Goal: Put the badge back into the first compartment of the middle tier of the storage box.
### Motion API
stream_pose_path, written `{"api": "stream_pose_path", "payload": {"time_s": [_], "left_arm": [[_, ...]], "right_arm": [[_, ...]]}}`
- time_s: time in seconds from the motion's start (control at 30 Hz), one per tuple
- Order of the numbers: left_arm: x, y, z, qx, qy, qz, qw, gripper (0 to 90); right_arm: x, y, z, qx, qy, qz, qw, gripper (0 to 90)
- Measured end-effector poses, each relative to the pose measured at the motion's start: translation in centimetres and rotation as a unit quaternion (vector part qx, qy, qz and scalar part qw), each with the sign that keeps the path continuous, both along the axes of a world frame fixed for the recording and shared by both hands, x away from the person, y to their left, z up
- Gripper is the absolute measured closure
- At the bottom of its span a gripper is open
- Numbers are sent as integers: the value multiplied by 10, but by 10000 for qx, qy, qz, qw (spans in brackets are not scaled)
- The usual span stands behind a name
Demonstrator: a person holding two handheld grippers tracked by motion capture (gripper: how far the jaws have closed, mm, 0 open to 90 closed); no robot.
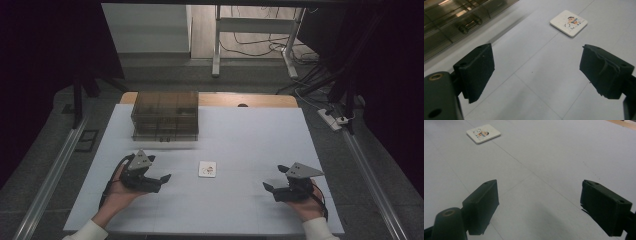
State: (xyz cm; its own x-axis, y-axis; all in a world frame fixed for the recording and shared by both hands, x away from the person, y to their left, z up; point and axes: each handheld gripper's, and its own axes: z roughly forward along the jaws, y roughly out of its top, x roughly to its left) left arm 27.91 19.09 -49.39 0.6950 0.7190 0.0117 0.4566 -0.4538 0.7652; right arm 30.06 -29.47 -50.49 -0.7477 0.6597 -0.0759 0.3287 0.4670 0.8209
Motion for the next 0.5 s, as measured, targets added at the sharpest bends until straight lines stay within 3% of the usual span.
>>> {"api": "stream_pose_path", "payload": {"time_s": [0.5], "left_arm": [[16, -25, 5, 80, 116, -307, 9994, 128]], "right_arm": [[0, -1, 0, 3, -7, -9, 10000, 148]]}}
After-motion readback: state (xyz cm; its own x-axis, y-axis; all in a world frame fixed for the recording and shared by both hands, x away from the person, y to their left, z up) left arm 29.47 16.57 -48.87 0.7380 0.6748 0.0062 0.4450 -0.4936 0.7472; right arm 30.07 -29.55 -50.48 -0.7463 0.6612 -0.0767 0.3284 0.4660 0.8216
